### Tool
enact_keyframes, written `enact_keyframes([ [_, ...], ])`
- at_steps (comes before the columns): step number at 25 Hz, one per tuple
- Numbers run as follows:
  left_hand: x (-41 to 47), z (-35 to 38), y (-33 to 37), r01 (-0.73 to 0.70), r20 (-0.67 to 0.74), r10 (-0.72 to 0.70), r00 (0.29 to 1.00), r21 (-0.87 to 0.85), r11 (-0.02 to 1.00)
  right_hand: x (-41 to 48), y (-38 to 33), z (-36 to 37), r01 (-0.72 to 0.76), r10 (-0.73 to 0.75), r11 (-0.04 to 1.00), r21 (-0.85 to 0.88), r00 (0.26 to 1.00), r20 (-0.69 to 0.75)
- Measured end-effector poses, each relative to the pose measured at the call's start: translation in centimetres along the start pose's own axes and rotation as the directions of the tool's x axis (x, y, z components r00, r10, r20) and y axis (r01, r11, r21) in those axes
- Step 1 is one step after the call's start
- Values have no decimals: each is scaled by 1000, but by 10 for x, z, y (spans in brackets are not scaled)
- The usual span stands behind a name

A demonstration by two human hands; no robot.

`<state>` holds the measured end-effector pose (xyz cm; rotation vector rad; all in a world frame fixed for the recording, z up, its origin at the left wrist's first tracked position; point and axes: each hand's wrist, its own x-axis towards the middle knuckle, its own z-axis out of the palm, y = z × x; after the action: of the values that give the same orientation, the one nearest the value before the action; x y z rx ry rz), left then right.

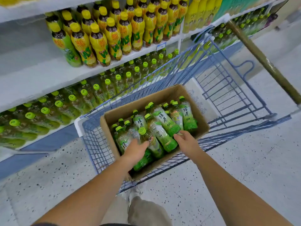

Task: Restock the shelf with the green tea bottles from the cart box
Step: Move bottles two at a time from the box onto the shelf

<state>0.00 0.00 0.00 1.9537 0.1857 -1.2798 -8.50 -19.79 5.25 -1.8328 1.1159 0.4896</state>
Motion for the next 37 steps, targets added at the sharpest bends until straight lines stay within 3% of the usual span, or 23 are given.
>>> enact_keyframes([
  [3, 18, 15, 4, 2, -41, -3, 999, -8, 1000, 36, 0, 2, 17, -16, 991, -135, 1000, 12],
  [7, 33, 40, 15, 48, -241, -29, 970, 75, 996, 75, -7, 5, 74, -81, 961, -266, 997, -15],
  [9, 40, 50, 21, 57, -281, -46, 959, 31, 998, 93, -5, 7, 83, -94, 933, -351, 995, -14],
  [16, 59, 44, 19, -173, -276, 98, 956, -261, 950, 129, 2, 9, 85, -102, 925, -370, 994, -26],
  [21, 78, 25, 21, -143, -135, 102, 986, -343, 928, 141, -1, 3, 43, -31, 894, -445, 999, 35],
  [25, 79, 15, 19, -103, -29, 99, 995, -366, 925, 142, -5, -10, -22, 89, 948, -318, 976, 199],
  [31, 70, 9, 31, 3, 86, 42, 995, -468, 884, 117, 9, 1, -279, 332, 941, -193, 874, 356],
  [37, 59, 8, 45, 1, 49, 23, 999, -441, 898, 95, 27, 16, -285, 231, 946, 155, 927, 295],
])
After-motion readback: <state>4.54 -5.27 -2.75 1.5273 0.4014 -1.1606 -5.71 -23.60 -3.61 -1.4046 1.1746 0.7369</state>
